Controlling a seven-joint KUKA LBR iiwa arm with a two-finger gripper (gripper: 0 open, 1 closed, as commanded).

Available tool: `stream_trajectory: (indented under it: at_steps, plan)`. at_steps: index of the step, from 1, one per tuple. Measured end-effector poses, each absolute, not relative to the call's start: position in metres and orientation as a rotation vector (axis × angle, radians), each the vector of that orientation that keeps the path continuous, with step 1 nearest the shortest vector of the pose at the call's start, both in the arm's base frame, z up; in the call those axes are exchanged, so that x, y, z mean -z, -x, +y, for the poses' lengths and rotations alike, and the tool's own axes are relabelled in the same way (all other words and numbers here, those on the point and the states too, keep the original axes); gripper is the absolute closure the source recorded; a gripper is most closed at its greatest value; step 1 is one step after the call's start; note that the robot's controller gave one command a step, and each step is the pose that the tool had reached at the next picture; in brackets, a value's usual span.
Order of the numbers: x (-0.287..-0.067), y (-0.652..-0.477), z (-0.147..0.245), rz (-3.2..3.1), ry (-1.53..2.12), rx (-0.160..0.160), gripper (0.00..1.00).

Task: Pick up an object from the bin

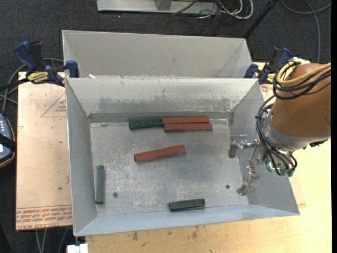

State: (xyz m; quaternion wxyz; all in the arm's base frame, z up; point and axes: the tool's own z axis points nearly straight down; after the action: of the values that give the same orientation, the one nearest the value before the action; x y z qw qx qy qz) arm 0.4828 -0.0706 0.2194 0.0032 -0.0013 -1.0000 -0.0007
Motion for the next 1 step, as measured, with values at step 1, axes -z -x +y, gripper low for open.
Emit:
stream_trajectory:
  at_steps: [1]
  plan:
    - [-0.1516,-0.5503,0.0083,-3.124,-0.340,0.005,0.00]
